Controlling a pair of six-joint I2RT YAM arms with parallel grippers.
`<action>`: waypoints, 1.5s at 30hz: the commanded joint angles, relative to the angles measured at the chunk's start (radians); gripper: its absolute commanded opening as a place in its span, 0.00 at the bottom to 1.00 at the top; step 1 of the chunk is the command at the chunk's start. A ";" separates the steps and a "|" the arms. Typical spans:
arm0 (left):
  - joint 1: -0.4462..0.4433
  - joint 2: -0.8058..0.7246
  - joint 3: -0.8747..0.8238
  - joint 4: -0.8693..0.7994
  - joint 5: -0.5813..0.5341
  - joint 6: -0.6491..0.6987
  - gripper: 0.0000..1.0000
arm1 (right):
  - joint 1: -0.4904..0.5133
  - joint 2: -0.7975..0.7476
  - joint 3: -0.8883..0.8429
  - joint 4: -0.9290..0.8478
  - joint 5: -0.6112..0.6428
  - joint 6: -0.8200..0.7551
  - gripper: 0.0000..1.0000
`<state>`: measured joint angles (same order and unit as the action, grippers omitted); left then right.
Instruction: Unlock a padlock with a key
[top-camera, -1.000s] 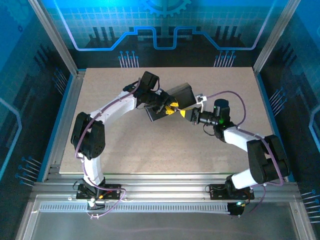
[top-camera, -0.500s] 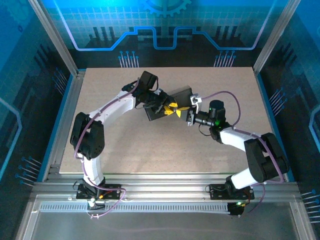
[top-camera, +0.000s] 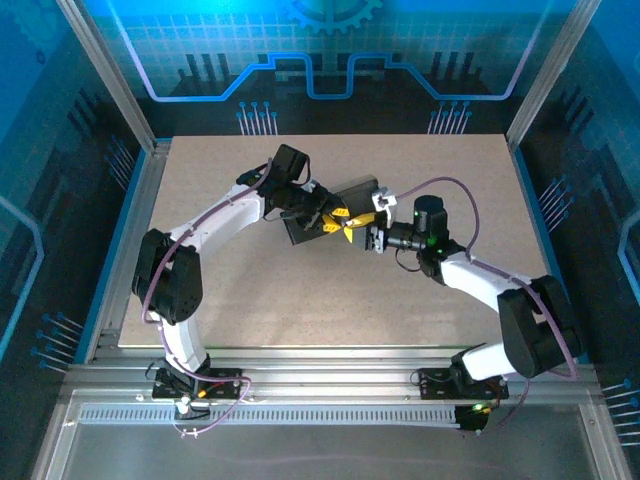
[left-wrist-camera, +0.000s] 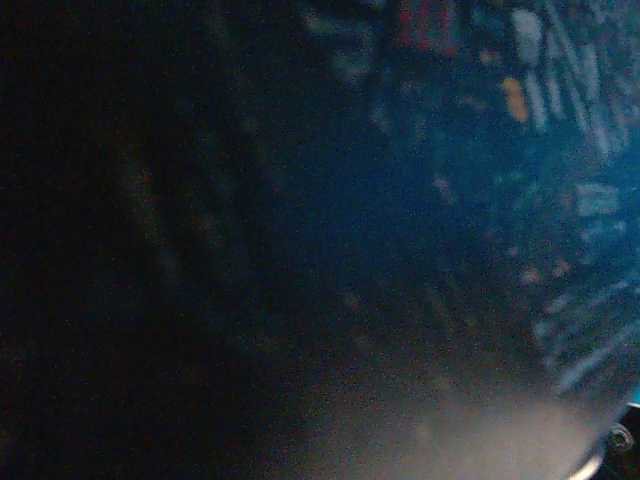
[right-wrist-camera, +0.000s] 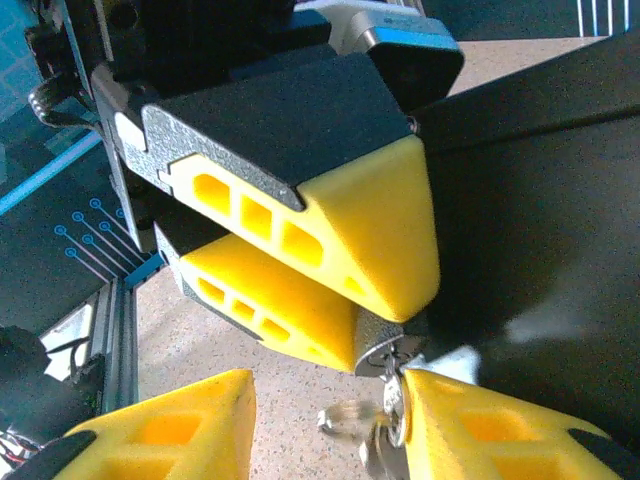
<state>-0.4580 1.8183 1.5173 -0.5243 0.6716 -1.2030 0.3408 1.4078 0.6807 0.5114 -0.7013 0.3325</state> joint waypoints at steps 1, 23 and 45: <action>0.018 -0.045 -0.008 0.053 0.019 0.017 0.00 | -0.035 -0.056 0.006 -0.098 -0.042 -0.055 0.43; 0.012 -0.044 -0.008 0.071 0.021 0.005 0.00 | -0.044 0.076 0.030 0.046 -0.081 0.067 0.09; 0.032 0.028 0.109 -0.228 0.001 0.103 0.00 | 0.014 -0.139 -0.044 -0.204 0.363 -0.493 0.28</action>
<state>-0.4381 1.8301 1.5555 -0.6418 0.6437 -1.1458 0.3252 1.3037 0.7094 0.2470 -0.5297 0.0593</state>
